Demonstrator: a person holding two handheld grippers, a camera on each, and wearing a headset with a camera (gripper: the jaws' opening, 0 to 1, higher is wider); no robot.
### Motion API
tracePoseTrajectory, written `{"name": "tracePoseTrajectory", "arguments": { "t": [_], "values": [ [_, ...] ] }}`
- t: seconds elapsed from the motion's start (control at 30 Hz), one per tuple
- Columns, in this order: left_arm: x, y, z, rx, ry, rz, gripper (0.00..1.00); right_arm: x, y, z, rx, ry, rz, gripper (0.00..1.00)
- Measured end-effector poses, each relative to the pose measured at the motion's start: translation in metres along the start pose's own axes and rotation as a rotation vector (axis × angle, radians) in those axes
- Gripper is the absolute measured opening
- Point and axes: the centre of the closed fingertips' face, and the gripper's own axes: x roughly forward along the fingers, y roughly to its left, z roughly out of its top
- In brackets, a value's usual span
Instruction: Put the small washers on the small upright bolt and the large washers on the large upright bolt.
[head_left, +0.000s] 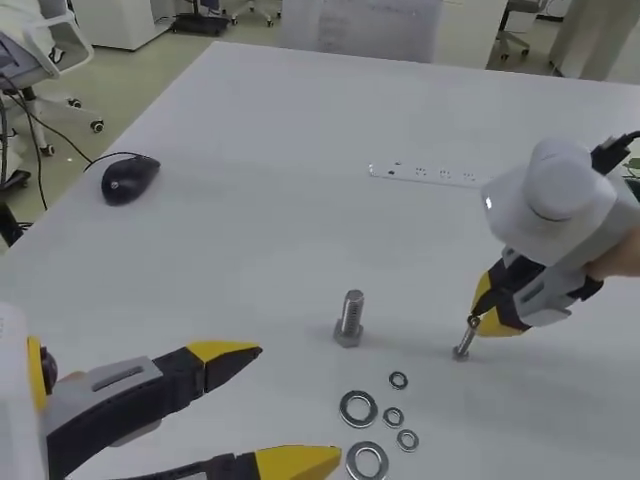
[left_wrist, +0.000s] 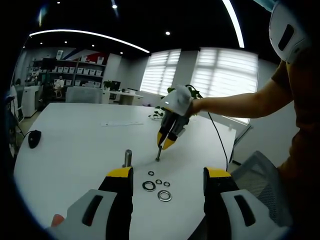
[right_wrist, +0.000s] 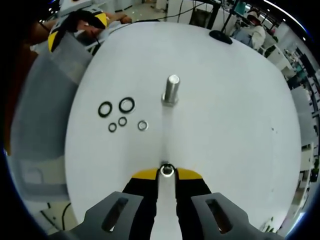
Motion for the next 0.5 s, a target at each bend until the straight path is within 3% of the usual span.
{"name": "tracePoseTrajectory", "arguments": {
  "t": [0.5],
  "values": [
    [-0.001,0.002,-0.003,-0.008,0.005,0.008,0.56,0.033,-0.001,-0.013,-0.012,0.001,0.009,0.13]
  ]
}}
